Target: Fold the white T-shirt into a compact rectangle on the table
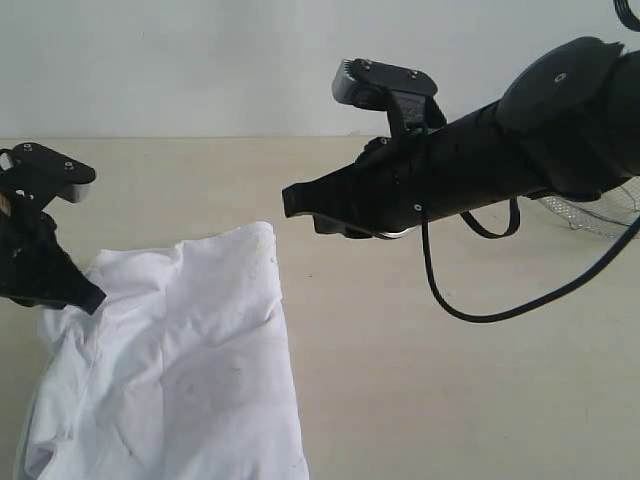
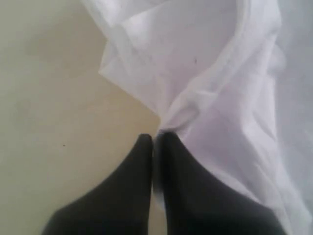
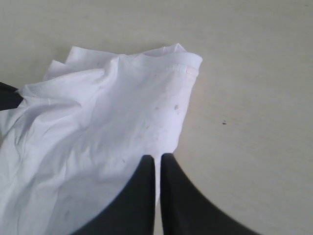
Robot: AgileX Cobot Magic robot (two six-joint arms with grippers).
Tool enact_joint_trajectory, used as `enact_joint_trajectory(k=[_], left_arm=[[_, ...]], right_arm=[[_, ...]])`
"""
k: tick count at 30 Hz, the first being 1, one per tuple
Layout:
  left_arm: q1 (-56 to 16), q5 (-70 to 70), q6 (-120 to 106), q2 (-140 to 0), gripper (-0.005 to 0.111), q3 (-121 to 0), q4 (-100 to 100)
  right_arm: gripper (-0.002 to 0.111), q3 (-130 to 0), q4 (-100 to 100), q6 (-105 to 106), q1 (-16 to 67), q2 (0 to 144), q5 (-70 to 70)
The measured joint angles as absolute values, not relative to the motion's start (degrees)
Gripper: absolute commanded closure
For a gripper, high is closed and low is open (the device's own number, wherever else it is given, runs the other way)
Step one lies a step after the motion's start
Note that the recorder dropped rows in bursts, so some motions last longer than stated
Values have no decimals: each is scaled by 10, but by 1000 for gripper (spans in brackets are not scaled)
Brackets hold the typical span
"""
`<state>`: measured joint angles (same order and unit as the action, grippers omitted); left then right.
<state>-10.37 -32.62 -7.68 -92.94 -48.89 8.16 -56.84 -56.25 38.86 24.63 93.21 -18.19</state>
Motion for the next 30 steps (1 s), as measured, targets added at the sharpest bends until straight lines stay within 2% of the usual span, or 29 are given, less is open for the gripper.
enact_joint_trajectory(k=[12,30], left_arm=[[-28,-334,-55,-929,102,-489,86],[-24,-226,-59,-934,102,-497,61]], right_arm=[[108,-568,-561,389,246,932,-184],[108,-568,-561,389,246,932,-185]])
